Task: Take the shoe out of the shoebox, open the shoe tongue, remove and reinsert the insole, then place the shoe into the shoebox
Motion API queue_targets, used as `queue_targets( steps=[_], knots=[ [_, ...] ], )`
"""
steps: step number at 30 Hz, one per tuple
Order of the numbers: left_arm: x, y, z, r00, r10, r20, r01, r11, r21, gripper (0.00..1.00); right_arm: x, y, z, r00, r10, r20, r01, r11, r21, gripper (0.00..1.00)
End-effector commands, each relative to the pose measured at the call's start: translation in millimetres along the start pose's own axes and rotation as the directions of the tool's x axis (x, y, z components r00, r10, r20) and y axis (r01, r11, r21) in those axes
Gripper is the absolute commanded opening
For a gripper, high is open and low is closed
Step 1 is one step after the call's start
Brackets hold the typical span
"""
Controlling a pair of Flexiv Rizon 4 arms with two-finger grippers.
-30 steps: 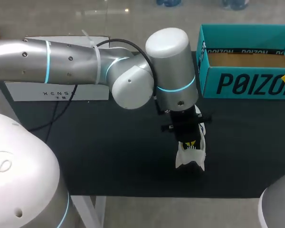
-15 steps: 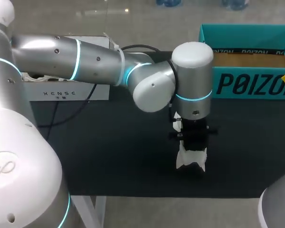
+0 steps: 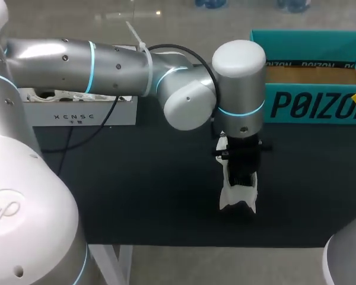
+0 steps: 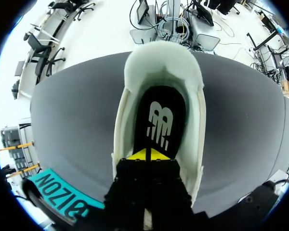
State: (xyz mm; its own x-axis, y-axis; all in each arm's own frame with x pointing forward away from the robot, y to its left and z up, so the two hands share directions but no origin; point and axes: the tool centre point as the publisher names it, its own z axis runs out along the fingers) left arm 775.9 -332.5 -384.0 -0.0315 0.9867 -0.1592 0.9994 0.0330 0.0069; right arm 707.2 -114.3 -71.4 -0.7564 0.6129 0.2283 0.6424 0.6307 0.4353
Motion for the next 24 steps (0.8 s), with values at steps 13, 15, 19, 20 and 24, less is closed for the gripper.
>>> queue_targets(
  steps=[13, 15, 19, 20, 24],
  knots=[
    [-10.0, 20, -12, 1.000, -0.015, -0.024, 0.012, 0.994, -0.104, 0.00, -1.5, 2.4, 0, 1.000, 0.001, -0.003, -0.001, 1.000, 0.006, 1.00],
    [-7.9, 23, -12, 0.999, -0.021, -0.029, 0.018, 0.994, -0.111, 0.11, -1.5, 2.4, 0, 1.000, 0.001, -0.003, -0.001, 1.000, 0.006, 1.00],
    [-3.8, 26, -13, 0.999, -0.030, -0.036, 0.025, 0.992, -0.123, 0.83, -1.5, 2.4, 0, 1.000, 0.001, -0.003, -0.001, 1.000, 0.006, 1.00],
    [-2.7, 26, -13, 0.999, -0.032, -0.036, 0.027, 0.992, -0.124, 0.93, -1.5, 2.4, 0, 1.000, 0.001, -0.003, -0.001, 1.000, 0.006, 1.00],
    [2.3, 26, -12, 0.999, -0.038, -0.039, 0.033, 0.992, -0.126, 1.00, -1.5, 2.4, 0, 1.000, 0.001, -0.003, -0.001, 1.000, 0.006, 1.00]
  ],
)
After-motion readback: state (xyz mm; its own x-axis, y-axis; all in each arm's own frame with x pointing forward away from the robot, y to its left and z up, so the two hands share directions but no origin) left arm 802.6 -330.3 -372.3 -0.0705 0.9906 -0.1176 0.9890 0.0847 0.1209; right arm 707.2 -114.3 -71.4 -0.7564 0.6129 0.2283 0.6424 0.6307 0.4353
